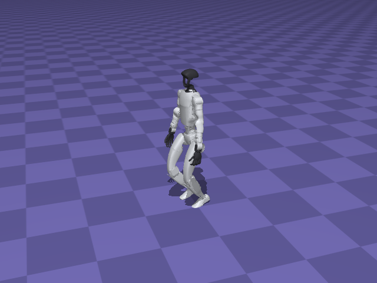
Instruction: Sport exercise
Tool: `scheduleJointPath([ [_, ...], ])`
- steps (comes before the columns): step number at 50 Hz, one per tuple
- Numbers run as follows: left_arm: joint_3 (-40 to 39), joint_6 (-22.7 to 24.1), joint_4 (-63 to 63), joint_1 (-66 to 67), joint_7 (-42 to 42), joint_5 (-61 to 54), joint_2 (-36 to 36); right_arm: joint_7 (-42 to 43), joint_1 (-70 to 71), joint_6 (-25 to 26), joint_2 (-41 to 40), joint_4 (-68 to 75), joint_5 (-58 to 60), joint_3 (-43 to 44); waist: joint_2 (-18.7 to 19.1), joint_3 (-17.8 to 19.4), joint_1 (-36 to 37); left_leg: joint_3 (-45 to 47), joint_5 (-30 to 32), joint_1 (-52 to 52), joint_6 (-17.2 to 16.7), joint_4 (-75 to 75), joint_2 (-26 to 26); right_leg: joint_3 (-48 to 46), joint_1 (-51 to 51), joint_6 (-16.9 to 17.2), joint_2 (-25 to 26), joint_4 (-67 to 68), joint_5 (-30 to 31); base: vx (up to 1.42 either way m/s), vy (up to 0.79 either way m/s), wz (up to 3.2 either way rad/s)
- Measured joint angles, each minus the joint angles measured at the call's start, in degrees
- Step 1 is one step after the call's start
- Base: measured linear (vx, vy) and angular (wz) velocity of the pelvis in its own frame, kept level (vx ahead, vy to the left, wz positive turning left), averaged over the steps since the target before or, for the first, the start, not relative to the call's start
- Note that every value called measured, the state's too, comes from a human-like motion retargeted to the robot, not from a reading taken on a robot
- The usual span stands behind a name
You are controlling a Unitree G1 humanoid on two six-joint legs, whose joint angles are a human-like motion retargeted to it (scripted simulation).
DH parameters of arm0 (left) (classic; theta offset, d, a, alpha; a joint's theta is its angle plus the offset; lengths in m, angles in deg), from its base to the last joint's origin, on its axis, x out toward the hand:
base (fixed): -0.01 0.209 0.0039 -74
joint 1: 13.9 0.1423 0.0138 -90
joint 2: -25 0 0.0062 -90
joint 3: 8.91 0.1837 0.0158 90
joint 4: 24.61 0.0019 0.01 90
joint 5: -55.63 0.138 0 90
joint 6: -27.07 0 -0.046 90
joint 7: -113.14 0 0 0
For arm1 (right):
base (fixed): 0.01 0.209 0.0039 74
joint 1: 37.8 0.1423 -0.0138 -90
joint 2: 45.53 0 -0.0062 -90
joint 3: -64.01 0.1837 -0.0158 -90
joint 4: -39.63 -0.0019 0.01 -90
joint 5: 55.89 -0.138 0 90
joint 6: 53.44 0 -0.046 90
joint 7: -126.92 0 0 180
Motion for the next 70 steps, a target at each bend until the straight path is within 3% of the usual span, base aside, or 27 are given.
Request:
scheduleJointPath([
  [2, -0.02, -0.41, -0.28, 1.00, -1.57, -1.47, 0.27, -1.35, -1.03, 0.25, 0.39, -0.83, -1.61, -0.15, 0.79, -1.19, 0.28, 0.19, 3.80, -2.11, -0.44, 0.75, 1.44, 0.49, -0.48, -0.13, 0.92, -2.20, 4.15, -0.05, -0.05, -0.19],
  [5, 0.33, -0.46, -0.89, 1.69, -1.30, -2.44, 0.16, -1.42, -1.91, -0.16, 0.94, -2.79, -4.20, 0.20, 2.03, -1.69, 1.36, -0.21, 2.62, -5.72, 0.16, 6.26, 3.90, 0.22, -0.49, -0.09, 3.08, -3.14, 5.08, -0.09, -0.05, -0.37],
  [8, 0.75, 0.21, -1.70, 2.28, 0.08, -1.17, 0.39, -0.06, -2.26, -1.19, 1.11, -4.40, -5.49, 0.59, 2.05, -1.11, 1.97, -0.15, -6.69, -9.24, 0.56, 15.26, 5.75, -0.64, -1.41, 0.10, 3.94, 0.78, -2.35, -0.15, -0.05, -0.40],
  [11, 1.39, 0.57, -2.68, 1.09, 2.36, 1.52, 0.08, 1.41, -0.93, -1.81, 1.16, -5.36, -4.49, 0.26, 2.21, 0.63, 2.95, -0.79, -21.51, -12.89, 1.13, 26.28, 7.88, -2.78, -3.11, -0.56, 4.65, 7.48, -16.69, -0.16, -0.05, -0.42],
  [13, 1.65, 0.23, -2.74, -0.36, 4.22, 3.69, 0.20, 2.64, 0.69, -1.85, 1.16, -5.09, -2.58, -0.40, 1.94, 2.50, 2.95, -0.61, -27.34, -15.29, 1.99, 32.35, 8.92, -4.76, -5.03, -0.99, 3.61, 13.29, -24.51, -0.19, -0.05, -0.23],
  [16, 0.96, -0.85, -1.24, -3.10, 5.63, 6.13, 1.26, 4.06, 3.20, -1.62, 0.69, -3.25, 0.33, -0.76, 0.78, 3.10, 1.54, 0.83, -28.00, -18.87, 4.37, 32.95, 9.09, -6.69, -9.01, -1.42, 0.24, 17.30, -26.86, -0.20, -0.04, 0.15],
  [19, 0.58, -0.62, 0.06, -3.45, 4.81, 6.27, 2.12, 3.44, 2.80, -1.32, 0.42, -1.47, 1.75, -0.39, -0.43, 3.09, 0.49, 1.11, -27.68, -14.77, 4.28, 25.86, 6.01, -5.52, -6.56, -1.33, -0.92, 14.31, -24.20, 0.02, 0.01, 0.05],
  [21, 0.67, -0.34, 0.29, -2.49, 3.15, 4.35, 2.33, 2.02, 1.34, -0.97, 0.49, -1.31, 1.81, -0.03, 0.16, 2.89, 1.45, 0.06, -23.43, -9.91, 2.50, 18.34, 5.48, -3.78, -2.65, -1.03, 1.60, 7.39, -17.47, 0.12, 0.04, -0.56],
  [25, 0.32, -1.06, 0.43, -0.99, -1.52, -1.91, 2.69, -2.40, -1.16, 0.87, 1.42, -1.48, -0.46, -0.34, 0.80, -1.82, 1.33, 0.12, 2.41, -6.15, -1.38, -1.05, 3.97, -2.21, -0.71, -1.60, 1.06, -6.98, 3.57, 0.09, 0.01, -0.27],
  [28, 0.82, -2.03, 0.34, -0.94, -3.23, -3.36, 2.02, -4.33, -2.11, 1.49, 2.53, -1.92, -2.01, -1.00, 0.76, -4.30, 0.52, 1.23, 9.68, -5.57, -1.84, -8.39, 2.33, -1.76, -2.34, -1.98, -0.26, -10.29, 8.32, 0.02, 0.00, 0.00],
  [31, 1.74, -2.06, -0.15, -1.14, -2.74, -2.38, 1.08, -4.36, -2.47, 1.20, 3.13, -3.00, -3.61, -1.27, 0.84, -4.54, 0.01, 1.22, 9.86, -5.60, -1.17, -8.25, 1.58, -2.10, -2.90, -1.73, -0.53, -9.63, 7.89, 0.00, 0.00, 0.00],
  [34, 2.79, -1.35, -1.29, -1.16, -1.82, 0.10, 0.12, -3.52, -2.68, 0.34, 3.20, -4.48, -4.23, -1.45, 0.56, -4.13, -0.55, 1.75, 3.26, -6.74, -0.02, -3.09, 1.53, -2.91, -3.92, -0.81, -0.95, -5.40, 2.47, -0.11, -0.02, -0.15],
  [40, 3.88, -0.84, -5.86, -3.58, 1.40, 8.38, -2.49, -0.68, -0.50, -1.07, 1.88, -7.61, -0.53, -3.04, 0.31, 0.41, 0.34, 1.74, -26.45, -11.32, 2.33, 19.22, 4.75, -6.75, -5.88, -1.91, -0.74, 10.42, -22.08, -0.11, -0.04, -0.21],
  [42, 4.04, -1.42, -7.18, -4.83, 2.64, 10.61, -2.49, 0.22, 0.86, -0.95, 1.37, -8.00, 1.91, -3.90, -0.32, 2.03, 0.04, 2.56, -28.00, -13.60, 3.32, 23.98, 5.43, -8.27, -7.56, -2.90, -2.87, 15.44, -26.33, -0.16, -0.05, 0.06],
  [46, 4.31, -1.90, -8.59, -5.71, 2.69, 13.31, -1.84, 1.09, 2.39, -0.87, 0.79, -8.24, 5.26, -4.25, -0.53, 2.74, 0.00, 2.12, -28.00, -13.99, 3.86, 24.12, 4.52, -8.38, -8.06, -3.92, -3.67, 16.60, -26.71, -0.02, -0.01, 0.02],
  [48, 5.01, -1.34, -9.10, -4.35, 1.58, 13.65, -1.36, 0.70, 1.43, -1.07, 0.99, -8.87, 5.81, -3.94, -0.04, 3.36, 0.44, 0.55, -27.37, -9.55, 2.78, 20.86, 3.26, -6.85, -3.92, -3.50, -1.61, 13.37, -24.25, 0.19, 0.02, -0.12],
  [50, 5.53, -0.95, -9.16, -2.83, -0.31, 12.82, -1.00, -0.34, 0.23, -1.00, 1.30, -9.57, 5.96, -3.57, 1.12, 2.98, 1.13, -0.98, -22.15, -5.21, 1.94, 14.29, 3.03, -4.58, -0.17, -3.12, 1.64, 6.89, -16.93, 0.17, 0.02, -0.17],
  [52, 5.61, -1.26, -8.77, -1.28, -2.78, 10.95, -0.34, -2.08, -1.04, -0.29, 1.46, -9.75, 5.34, -3.46, 1.61, 0.94, 0.99, -1.88, -8.27, -3.04, 0.00, 6.15, 1.99, -2.87, 1.50, -3.14, 2.26, 0.68, -4.75, 0.12, 0.00, 0.03],
  [54, 5.58, -1.91, -8.51, -0.26, -4.77, 9.68, -0.09, -3.72, -1.93, 0.53, 1.78, -9.75, 4.61, -3.66, 1.78, -1.25, 0.59, -1.99, 1.79, -2.56, -1.12, 0.08, 0.94, -1.68, 1.14, -3.59, 1.84, -3.40, 2.86, 0.08, 0.00, 0.22],
  [58, 6.23, -2.72, -8.13, 0.38, -5.82, 9.21, -0.69, -5.02, -2.67, 0.89, 2.27, -9.80, 3.12, -3.67, 1.91, -2.99, 0.23, -2.49, 6.12, -2.74, -0.76, -3.25, -0.41, -0.40, 0.75, -3.34, 1.99, -5.99, 6.61, 0.02, 0.00, 0.13],
  [60, 6.50, -2.52, -8.22, 0.66, -4.91, 10.12, -1.24, -4.45, -2.61, 0.70, 2.53, -10.09, 2.87, -3.65, 1.70, -3.04, 0.06, -2.46, 4.01, -3.42, -0.34, -1.29, -0.58, -0.18, 0.54, -3.07, 2.08, -4.93, 5.27, -0.04, -0.01, -0.02],
  [62, 6.92, -2.28, -8.29, 0.92, -4.14, 12.12, -1.66, -3.81, -2.37, 0.44, 2.44, -10.26, 3.32, -3.97, 1.41, -2.96, 0.15, -2.46, -2.82, -4.25, 0.13, 2.59, -0.37, -0.73, 0.06, -2.46, 2.03, -2.07, -0.57, -0.09, -0.03, -0.11],
  [65, 8.15, -2.27, -8.40, -0.05, -2.49, 18.41, -3.14, -2.69, -0.14, 0.38, 2.27, -9.73, 6.28, -5.10, 0.92, -1.20, 0.73, -2.35, -22.47, -5.84, 1.03, 11.90, 0.72, -3.14, -0.47, -1.92, 1.52, 4.80, -17.74, -0.08, -0.03, -0.10],
  [66, 8.42, -2.64, -7.78, -0.84, -2.00, 20.74, -3.23, -2.02, 1.11, 0.50, 1.92, -8.86, 7.74, -5.38, 0.67, 0.19, 0.65, -1.54, -25.79, -6.50, 1.26, 14.81, 1.30, -4.44, -0.63, -2.36, 0.59, 7.21, -21.99, -0.10, -0.04, 0.06],
  [68, 8.11, -2.69, -6.11, -3.11, -1.85, 23.92, -2.62, -0.77, 4.19, 0.34, 0.78, -6.65, 10.03, -5.33, 0.16, 2.87, 0.16, -0.74, -28.00, -6.63, 1.81, 16.91, 1.36, -5.88, -0.39, -3.39, -0.91, 9.54, -25.53, -0.09, -0.03, 0.15],
  [70, 8.17, -1.99, -5.41, -3.28, -2.75, 23.87, -1.55, -0.67, 4.68, -0.07, -0.01, -5.91, 10.50, -5.26, 0.48, 4.04, 0.20, -1.27, -26.39, -4.34, 1.93, 14.36, 1.11, -5.67, 1.86, -4.18, -0.10, 6.92, -23.53, 0.00, 0.00, 0.00],
])
